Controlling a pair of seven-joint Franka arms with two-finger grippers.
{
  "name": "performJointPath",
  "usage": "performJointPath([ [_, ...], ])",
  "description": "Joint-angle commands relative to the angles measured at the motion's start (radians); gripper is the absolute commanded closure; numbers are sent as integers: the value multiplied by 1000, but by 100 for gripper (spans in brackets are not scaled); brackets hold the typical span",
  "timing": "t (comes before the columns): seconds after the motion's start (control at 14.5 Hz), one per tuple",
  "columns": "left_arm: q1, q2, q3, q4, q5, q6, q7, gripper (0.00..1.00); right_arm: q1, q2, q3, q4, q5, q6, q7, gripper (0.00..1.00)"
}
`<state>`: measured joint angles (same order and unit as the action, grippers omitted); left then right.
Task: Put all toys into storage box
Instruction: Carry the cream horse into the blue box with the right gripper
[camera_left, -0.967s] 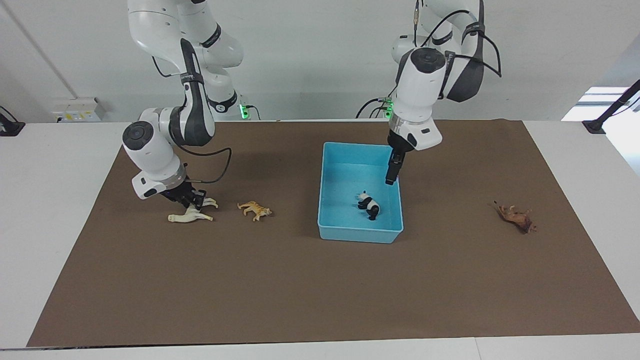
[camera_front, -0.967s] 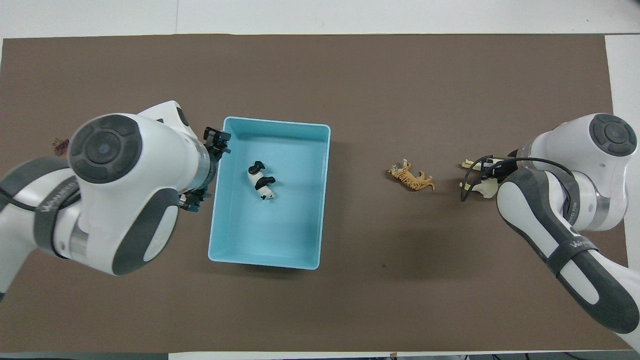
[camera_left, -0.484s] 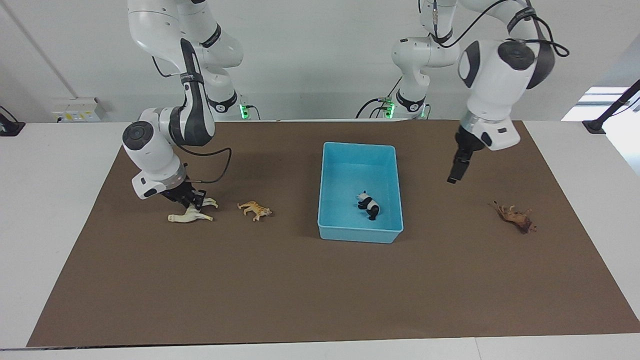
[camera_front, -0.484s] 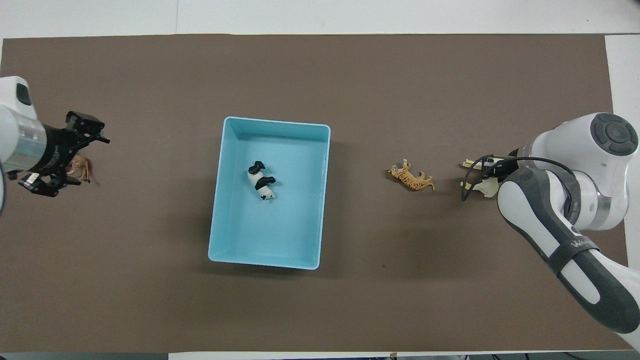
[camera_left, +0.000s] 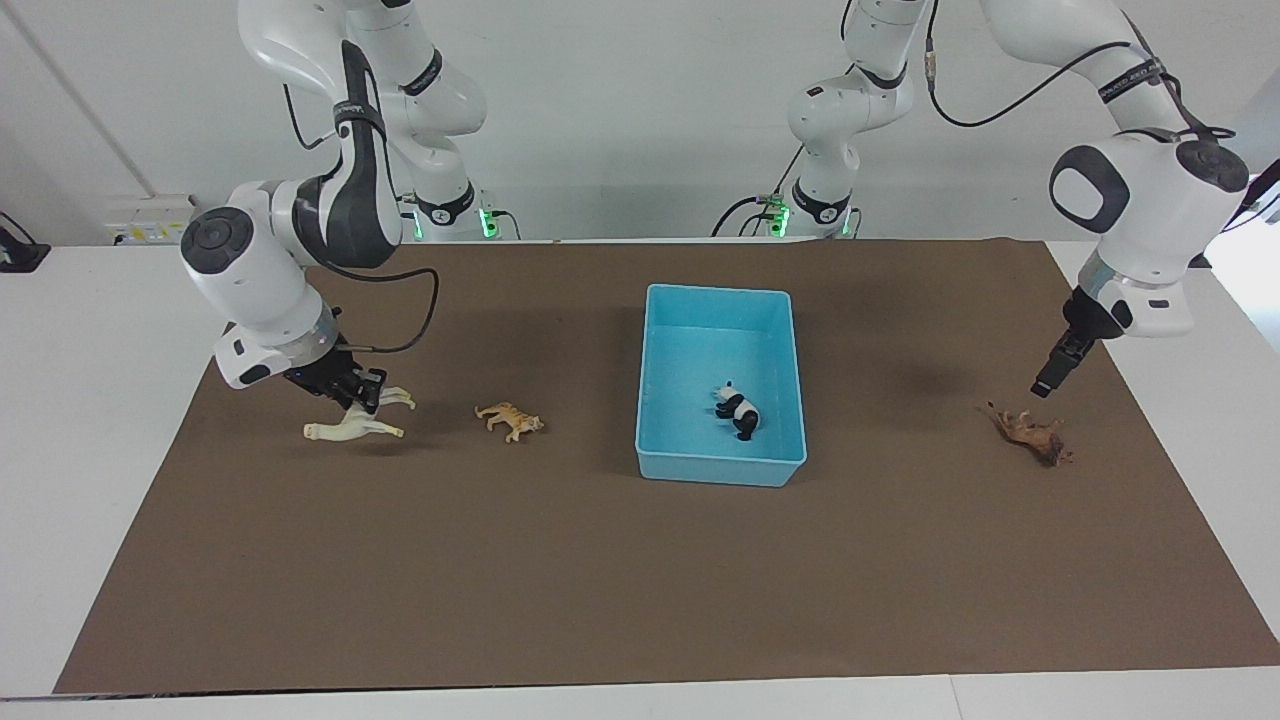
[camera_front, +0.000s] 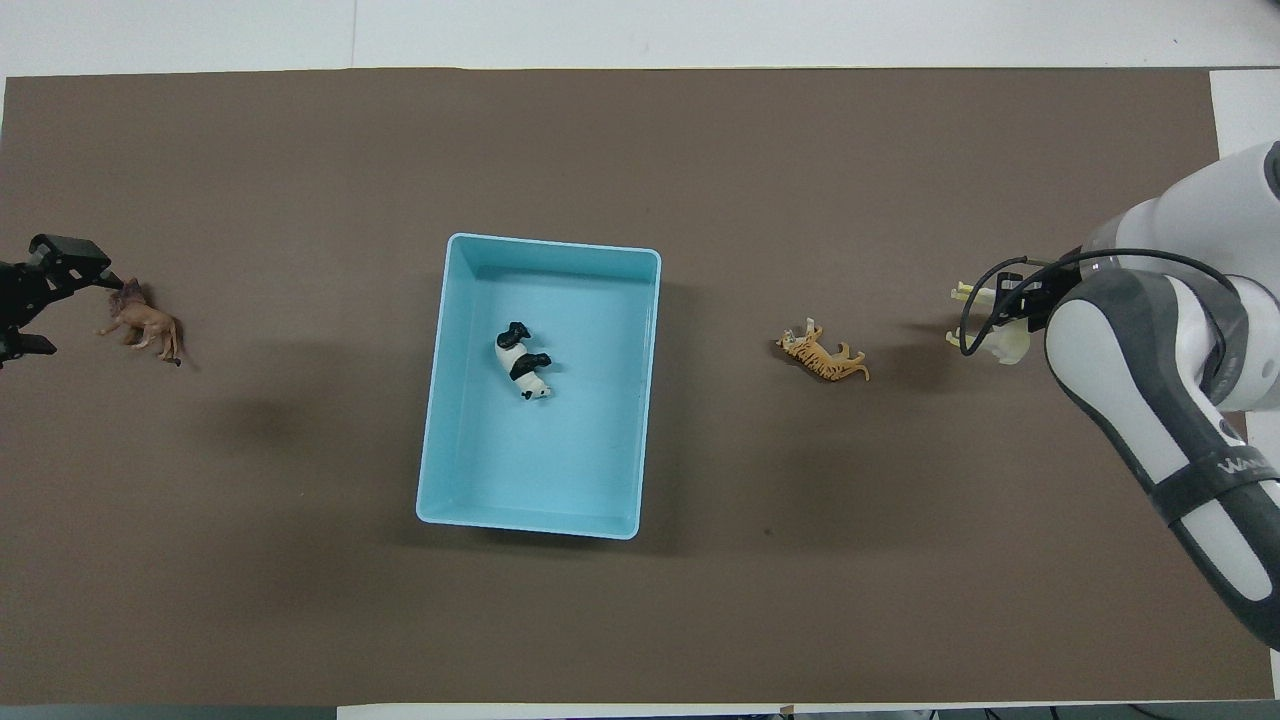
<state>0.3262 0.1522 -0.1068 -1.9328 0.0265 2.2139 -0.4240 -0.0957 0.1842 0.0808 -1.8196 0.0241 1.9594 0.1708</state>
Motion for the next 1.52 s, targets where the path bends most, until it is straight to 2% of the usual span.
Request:
performJointPath([
  [0.0, 83, 35, -10, -30, 42, 90, 98, 0, 82, 90, 5, 240, 66, -164, 105, 100],
  [0.14, 99, 52, -8, -69, 42, 163, 168, 0, 198, 127, 5, 348, 111, -204, 325, 100],
  [0.28, 99, 85, -8, -71, 42, 197, 168, 0, 334, 130, 4, 355, 108, -180, 514, 100],
  [0.41, 99, 118, -8, -69, 41, 234, 162, 0, 414, 129, 5, 350, 111, -130, 642, 100],
  [0.62, 94, 150, -11, -68, 41, 297, 85, 0, 511, 130, 5, 344, 138, -76, 693, 100],
  [0.76, 91, 153, -11, -69, 41, 303, 54, 0, 588, 145, 4, 345, 210, -2, 732, 100],
  [0.9, 90, 170, -13, -68, 36, 345, -14, 0, 635, 165, 5, 345, 217, 94, 805, 100],
  [1.04, 79, 182, -11, -71, 36, 372, -52, 0, 671, 182, 5, 342, 218, 118, 826, 100],
  [1.11, 80, 182, -11, -74, 36, 369, -49, 0, 672, 182, 5, 342, 218, 115, 826, 87],
  [1.17, 80, 181, -11, -87, 36, 369, -39, 0, 680, 181, 5, 341, 215, 105, 829, 14],
  [1.24, 80, 181, -10, -101, 38, 372, -38, 0, 694, 178, 4, 341, 212, 89, 843, 0],
  [1.45, 83, 181, -10, -115, 38, 378, -38, 0, 692, 170, -4, 361, 183, -45, 866, 0],
])
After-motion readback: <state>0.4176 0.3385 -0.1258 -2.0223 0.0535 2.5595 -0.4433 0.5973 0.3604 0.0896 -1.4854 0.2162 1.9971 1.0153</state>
